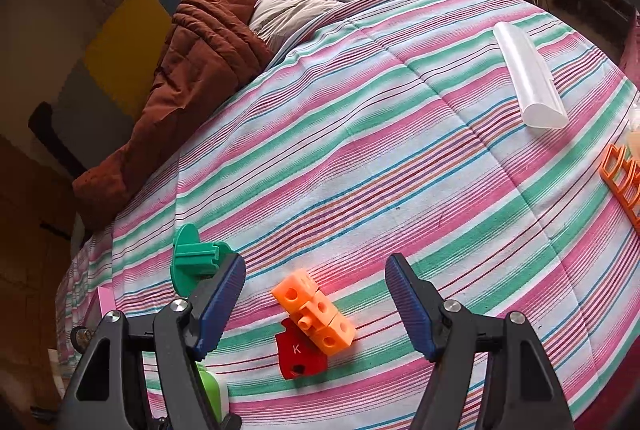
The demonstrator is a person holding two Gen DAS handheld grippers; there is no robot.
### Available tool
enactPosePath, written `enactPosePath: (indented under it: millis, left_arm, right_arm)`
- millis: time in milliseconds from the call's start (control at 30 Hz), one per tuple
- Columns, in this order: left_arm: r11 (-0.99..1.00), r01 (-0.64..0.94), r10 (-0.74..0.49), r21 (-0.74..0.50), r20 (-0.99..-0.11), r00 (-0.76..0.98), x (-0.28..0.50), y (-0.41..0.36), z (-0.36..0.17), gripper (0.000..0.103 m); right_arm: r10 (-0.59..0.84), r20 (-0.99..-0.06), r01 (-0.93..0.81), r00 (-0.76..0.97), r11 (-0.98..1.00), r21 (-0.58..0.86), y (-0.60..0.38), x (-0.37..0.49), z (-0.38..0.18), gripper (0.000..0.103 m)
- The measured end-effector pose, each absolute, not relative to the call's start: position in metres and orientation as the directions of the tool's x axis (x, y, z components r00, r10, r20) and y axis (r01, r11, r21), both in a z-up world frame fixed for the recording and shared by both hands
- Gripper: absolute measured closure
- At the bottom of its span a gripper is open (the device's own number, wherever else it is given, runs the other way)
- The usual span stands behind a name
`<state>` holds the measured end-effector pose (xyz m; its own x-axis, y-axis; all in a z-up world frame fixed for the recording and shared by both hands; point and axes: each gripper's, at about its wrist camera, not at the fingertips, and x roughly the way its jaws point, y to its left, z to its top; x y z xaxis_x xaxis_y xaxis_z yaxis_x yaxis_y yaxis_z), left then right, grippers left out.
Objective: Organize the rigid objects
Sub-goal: 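Grasp the green air freshener with the left tool and lift it, then move the right tool to the teal spool and close on it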
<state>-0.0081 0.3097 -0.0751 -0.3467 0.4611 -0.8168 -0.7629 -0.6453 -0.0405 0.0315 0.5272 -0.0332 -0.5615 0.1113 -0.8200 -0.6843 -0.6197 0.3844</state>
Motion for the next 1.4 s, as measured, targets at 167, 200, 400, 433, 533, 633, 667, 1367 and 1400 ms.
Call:
enactPosePath:
  millis: [167,200,400,433,533,633,667,1367,1400]
  left_arm:
    - [-0.64,-0.768,0.478,-0.02,-0.792,-0.379,-0.003,0.302,-0.078,0.052]
    - [-0.639,-0.769,0.48,-0.011,-0.787,-0.388,-0.001,0.302,-0.078,0.052]
    - [-0.638,-0.77,0.495,-0.01,-0.771,-0.401,-0.001,0.303,-0.081,0.052]
    - [-0.637,-0.771,0.496,-0.005,-0.767,-0.406,-0.001,0.303,-0.081,0.052]
    - [-0.637,-0.771,0.501,-0.002,-0.761,-0.412,0.002,0.301,-0.081,0.052]
    - [-0.636,-0.772,0.507,-0.001,-0.755,-0.416,0.002,0.302,-0.082,0.052]
    - [-0.635,-0.772,0.508,0.001,-0.752,-0.419,0.002,0.302,-0.082,0.052]
    - [-0.633,-0.774,0.532,-0.018,-0.736,-0.418,0.002,0.298,-0.084,0.052]
    - [-0.633,-0.774,0.534,-0.02,-0.735,-0.417,0.002,0.298,-0.084,0.052]
  right_arm:
    - [0.144,-0.827,-0.699,-0.544,-0.622,0.352,0.528,0.033,-0.033,0.029]
    - [0.148,-0.828,-0.702,-0.541,-0.622,0.348,0.527,0.033,-0.033,0.029]
    - [0.163,-0.826,-0.704,-0.539,-0.626,0.336,0.528,0.033,-0.032,0.029]
    - [0.164,-0.825,-0.703,-0.54,-0.628,0.335,0.527,0.033,-0.032,0.029]
    - [0.164,-0.825,-0.695,-0.541,-0.638,0.33,0.526,0.03,-0.032,0.029]
    - [0.164,-0.825,-0.689,-0.54,-0.65,0.322,0.524,0.028,-0.032,0.029]
    - [0.165,-0.826,-0.687,-0.54,-0.653,0.319,0.523,0.027,-0.032,0.029]
    - [0.109,-0.795,-0.568,-0.597,-0.757,0.323,0.497,0.009,-0.027,0.03]
    - [0.104,-0.796,-0.561,-0.597,-0.763,0.321,0.495,0.008,-0.027,0.03]
